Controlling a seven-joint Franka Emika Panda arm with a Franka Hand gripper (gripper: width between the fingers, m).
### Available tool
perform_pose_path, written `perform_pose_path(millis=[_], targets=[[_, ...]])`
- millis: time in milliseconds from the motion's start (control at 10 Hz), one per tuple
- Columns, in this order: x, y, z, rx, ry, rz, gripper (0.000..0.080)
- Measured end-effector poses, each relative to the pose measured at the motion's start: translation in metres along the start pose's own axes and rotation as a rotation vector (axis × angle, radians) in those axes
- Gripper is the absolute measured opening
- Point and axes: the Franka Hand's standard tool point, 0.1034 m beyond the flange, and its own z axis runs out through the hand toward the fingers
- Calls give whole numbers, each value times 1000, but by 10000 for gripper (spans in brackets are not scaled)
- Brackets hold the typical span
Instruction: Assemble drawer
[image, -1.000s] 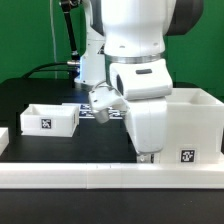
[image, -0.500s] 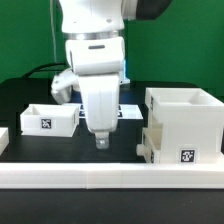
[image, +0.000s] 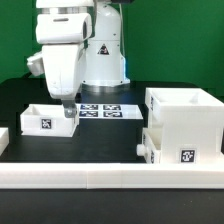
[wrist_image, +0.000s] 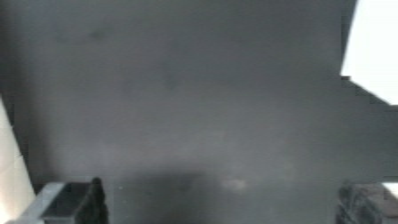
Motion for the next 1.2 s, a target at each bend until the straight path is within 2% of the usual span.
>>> perform_pose_path(millis=[100, 300, 600, 800, 1000, 1100, 1200], targets=[[-5, 1, -6, 2, -3, 7, 649], [-4, 1, -3, 2, -2, 23, 649], [-5, 0, -2, 2, -1, 264, 649], [-12, -13, 7, -24, 3, 505, 649], [-11, -32, 11, -52, 8, 733, 649], [-13, -41, 14, -42, 15, 824, 649], [-13, -42, 15, -43, 26, 884, 649]])
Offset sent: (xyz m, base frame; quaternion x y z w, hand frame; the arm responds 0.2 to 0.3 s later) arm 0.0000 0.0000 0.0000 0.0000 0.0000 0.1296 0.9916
